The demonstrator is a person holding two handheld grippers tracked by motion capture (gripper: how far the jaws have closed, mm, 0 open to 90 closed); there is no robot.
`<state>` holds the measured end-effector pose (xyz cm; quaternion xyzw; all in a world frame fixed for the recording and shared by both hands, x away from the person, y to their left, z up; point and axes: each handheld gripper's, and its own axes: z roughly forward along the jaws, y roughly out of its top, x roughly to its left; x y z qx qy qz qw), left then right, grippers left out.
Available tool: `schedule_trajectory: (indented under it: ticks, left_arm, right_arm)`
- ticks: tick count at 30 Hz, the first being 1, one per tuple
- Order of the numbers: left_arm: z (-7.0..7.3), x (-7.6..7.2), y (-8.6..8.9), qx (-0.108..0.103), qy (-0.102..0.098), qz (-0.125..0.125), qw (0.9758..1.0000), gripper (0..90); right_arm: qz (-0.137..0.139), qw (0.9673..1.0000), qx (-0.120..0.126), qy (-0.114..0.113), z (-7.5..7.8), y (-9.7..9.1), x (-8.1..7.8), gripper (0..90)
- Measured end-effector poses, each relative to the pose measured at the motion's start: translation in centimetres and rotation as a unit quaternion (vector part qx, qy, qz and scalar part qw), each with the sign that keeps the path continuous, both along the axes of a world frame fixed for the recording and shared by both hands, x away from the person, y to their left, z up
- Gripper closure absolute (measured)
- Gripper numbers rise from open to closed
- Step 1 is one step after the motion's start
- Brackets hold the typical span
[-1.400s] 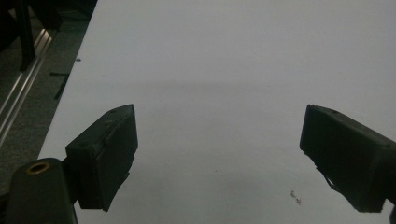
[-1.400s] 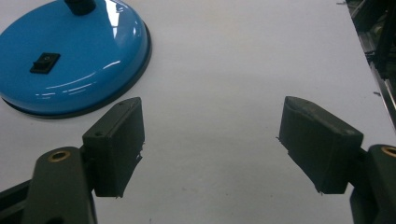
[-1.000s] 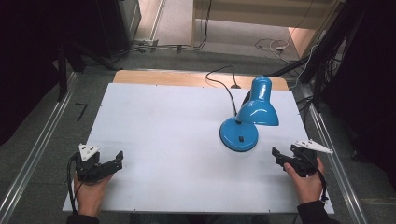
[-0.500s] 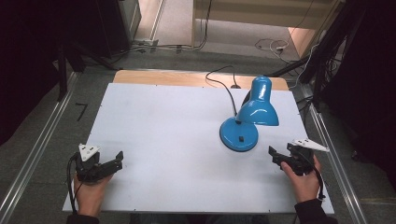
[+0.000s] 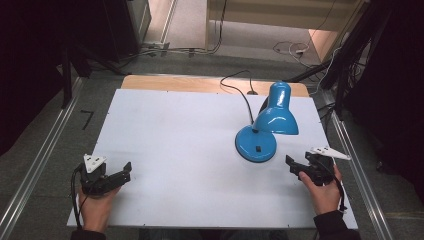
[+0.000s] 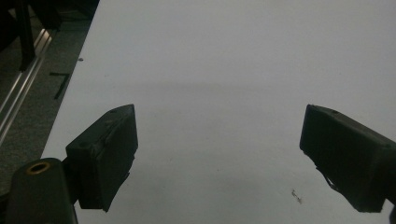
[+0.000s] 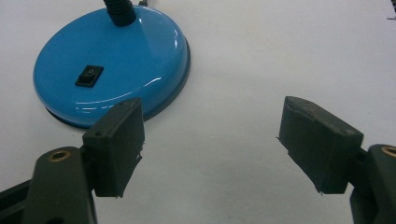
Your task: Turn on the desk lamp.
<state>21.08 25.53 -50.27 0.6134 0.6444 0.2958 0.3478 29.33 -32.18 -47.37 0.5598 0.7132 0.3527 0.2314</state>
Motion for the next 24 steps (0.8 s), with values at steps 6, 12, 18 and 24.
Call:
schedule_trajectory:
  ticks: [6,12,18,24]
  left_arm:
    - [0.0,0.0,0.0,-0.001,-0.001,0.002,1.0,12.0]
    - [0.1,-0.1,0.1,-0.001,-0.001,0.002,1.0,12.0]
    - [0.1,-0.1,0.1,-0.001,-0.001,0.002,1.0,12.0]
    - [0.0,-0.1,0.1,-0.001,-0.001,0.002,1.0,12.1]
  right_arm:
    - [0.005,1.0,0.0,-0.002,0.2,0.4,0.2,20.9]
    - [0.013,0.9999,-0.002,-0.001,0.2,1.0,0.3,21.0]
    - [0.017,0.9998,0.0,-0.002,0.3,1.4,0.5,21.0]
    - [0.023,0.9997,-0.002,-0.003,0.3,2.0,0.8,21.0]
